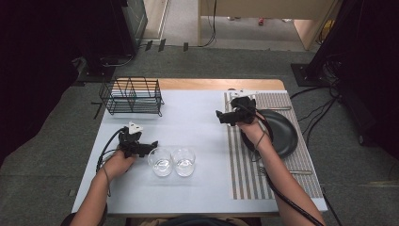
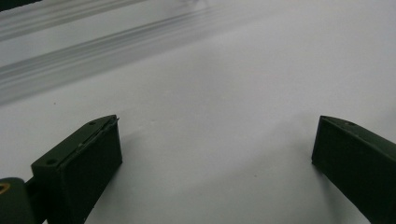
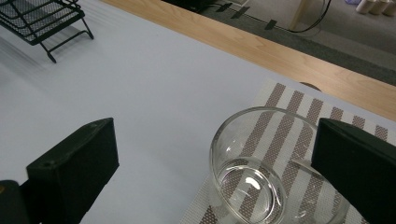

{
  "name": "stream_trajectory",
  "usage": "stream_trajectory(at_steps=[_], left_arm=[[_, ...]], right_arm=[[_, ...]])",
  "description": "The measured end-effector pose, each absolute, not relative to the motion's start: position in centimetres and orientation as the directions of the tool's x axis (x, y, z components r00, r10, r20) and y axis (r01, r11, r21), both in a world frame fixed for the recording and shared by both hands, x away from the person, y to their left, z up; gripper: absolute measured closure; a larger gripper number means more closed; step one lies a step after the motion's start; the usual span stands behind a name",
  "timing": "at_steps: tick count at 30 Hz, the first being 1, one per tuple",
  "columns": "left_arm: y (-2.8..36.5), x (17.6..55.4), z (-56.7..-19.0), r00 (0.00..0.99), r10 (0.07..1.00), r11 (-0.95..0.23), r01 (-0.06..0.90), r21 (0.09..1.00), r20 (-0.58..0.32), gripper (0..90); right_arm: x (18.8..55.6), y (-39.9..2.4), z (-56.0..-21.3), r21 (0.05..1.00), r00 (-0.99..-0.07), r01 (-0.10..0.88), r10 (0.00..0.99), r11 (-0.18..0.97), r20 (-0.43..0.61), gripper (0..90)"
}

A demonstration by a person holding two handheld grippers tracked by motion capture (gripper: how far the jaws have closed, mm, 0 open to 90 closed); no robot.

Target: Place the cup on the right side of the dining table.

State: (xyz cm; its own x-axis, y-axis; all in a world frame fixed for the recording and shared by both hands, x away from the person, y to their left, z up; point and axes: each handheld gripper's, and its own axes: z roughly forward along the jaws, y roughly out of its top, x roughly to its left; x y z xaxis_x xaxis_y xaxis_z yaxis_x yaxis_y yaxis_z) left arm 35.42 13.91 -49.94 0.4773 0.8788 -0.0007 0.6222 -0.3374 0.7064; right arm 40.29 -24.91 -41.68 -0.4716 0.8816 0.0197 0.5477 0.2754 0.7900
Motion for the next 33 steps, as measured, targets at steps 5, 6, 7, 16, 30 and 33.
stream_trajectory(at_steps=[5, 6, 7, 16, 30, 33], left_arm=[[13.9, 35.4, -49.9, 0.477, 0.879, -0.337, 0.622, 0.707, 0.0, 1.5], [13.9, 35.4, -49.9, 0.477, 0.879, -0.337, 0.622, 0.707, 0.0, 1.5], [13.9, 35.4, -49.9, 0.477, 0.879, -0.338, 0.622, 0.706, 0.0, 1.5], [13.9, 35.4, -49.9, 0.478, 0.879, -0.338, 0.622, 0.706, -0.001, 1.5], [13.9, 35.4, -49.9, 0.477, 0.879, -0.337, 0.623, 0.706, -0.002, 1.5], [13.9, 35.4, -49.9, 0.478, 0.878, -0.338, 0.622, 0.706, 0.0, 1.5]], right_arm=[[40.0, -24.7, -41.6, 0.79, -0.478, 0.547, 0.878, 0.276, 0.024, 0.7], [40.0, -24.7, -41.6, 0.791, -0.479, 0.548, 0.877, 0.272, 0.031, 0.7], [39.9, -24.7, -41.6, 0.792, -0.478, 0.551, 0.878, 0.265, 0.039, 0.7], [39.5, -24.3, -41.5, 0.79, -0.485, 0.546, 0.874, 0.279, 0.027, 1.0], [38.9, -23.5, -41.3, 0.786, -0.513, 0.54, 0.858, 0.301, 0.023, 1.3], [38.8, -23.3, -41.4, 0.785, -0.52, 0.538, 0.854, 0.307, 0.022, 1.3]])
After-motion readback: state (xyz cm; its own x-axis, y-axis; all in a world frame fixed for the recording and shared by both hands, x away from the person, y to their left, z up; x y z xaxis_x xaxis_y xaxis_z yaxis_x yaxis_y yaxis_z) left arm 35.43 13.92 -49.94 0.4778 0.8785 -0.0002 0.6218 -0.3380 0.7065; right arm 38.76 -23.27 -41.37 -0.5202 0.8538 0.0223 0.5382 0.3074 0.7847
